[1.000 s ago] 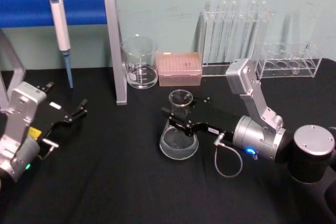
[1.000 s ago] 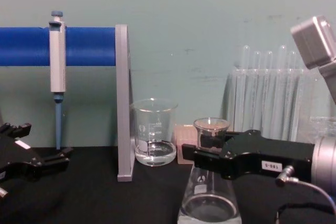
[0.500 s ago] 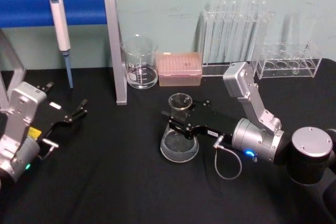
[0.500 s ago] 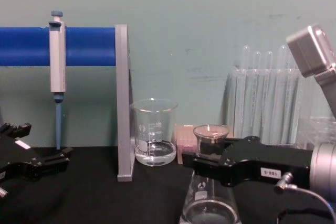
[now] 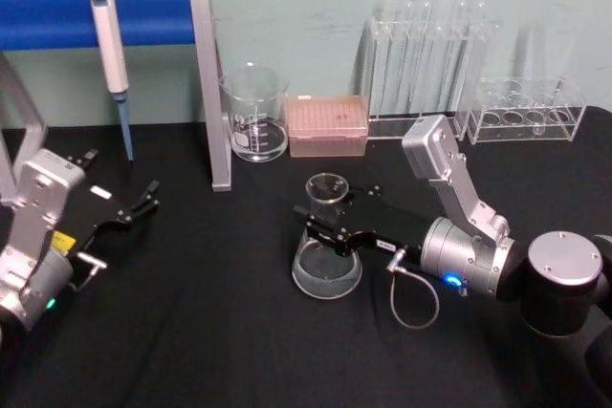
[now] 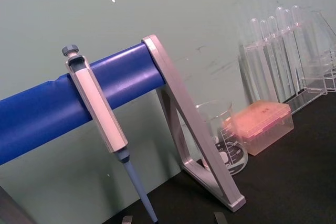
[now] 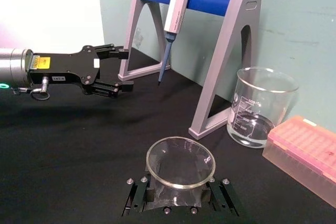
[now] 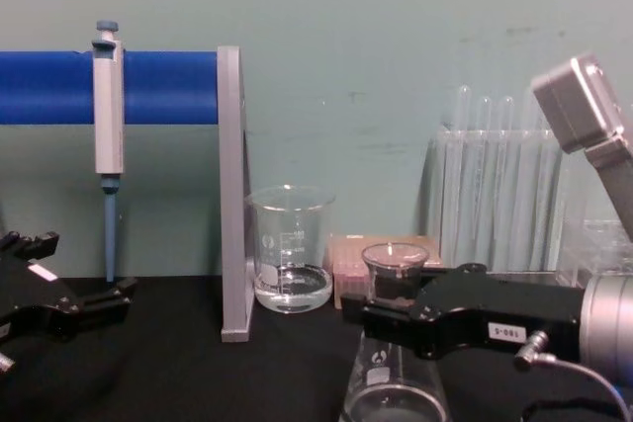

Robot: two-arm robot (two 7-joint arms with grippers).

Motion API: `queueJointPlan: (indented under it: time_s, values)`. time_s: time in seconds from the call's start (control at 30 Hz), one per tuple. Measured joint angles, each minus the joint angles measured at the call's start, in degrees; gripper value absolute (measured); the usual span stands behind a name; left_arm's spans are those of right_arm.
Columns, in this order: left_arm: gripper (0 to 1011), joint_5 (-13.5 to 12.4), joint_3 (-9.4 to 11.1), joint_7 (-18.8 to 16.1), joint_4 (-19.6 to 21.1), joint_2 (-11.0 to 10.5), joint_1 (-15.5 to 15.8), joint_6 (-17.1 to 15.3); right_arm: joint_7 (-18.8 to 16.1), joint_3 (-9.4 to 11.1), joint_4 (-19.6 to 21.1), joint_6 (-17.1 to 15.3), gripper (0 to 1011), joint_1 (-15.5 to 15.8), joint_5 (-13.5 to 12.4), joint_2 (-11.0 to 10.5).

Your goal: Grasp the erlenmeyer flask with one hand, shake it three times, then place it back.

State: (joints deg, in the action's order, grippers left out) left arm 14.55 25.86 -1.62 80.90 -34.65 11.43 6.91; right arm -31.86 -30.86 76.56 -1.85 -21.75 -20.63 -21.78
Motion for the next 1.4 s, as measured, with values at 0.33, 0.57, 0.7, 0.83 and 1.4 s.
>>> queueJointPlan:
  time_s: [0.33,0.57,0.7,0.83,1.4]
  values:
    - [1001,0.00,0.00,0.00,0.00,0.00,0.00,0.00,0.02,-0.08,-0.38,-0.16,449,-0.14,0.25,0.09]
    - [1001,0.00,0.00,0.00,0.00,0.00,0.00,0.00,0.04,-0.19,-0.41,-0.16,449,-0.20,0.60,0.02]
    - [1001,0.00,0.00,0.00,0.00,0.00,0.00,0.00,0.07,-0.19,-0.40,-0.17,449,-0.20,0.60,0.02]
    - [1001,0.00,0.00,0.00,0.00,0.00,0.00,0.00,0.08,-0.19,-0.38,-0.20,449,-0.20,0.60,0.03]
    - [1001,0.00,0.00,0.00,0.00,0.00,0.00,0.00,0.10,-0.14,-0.38,-0.36,794,-0.16,0.65,0.03]
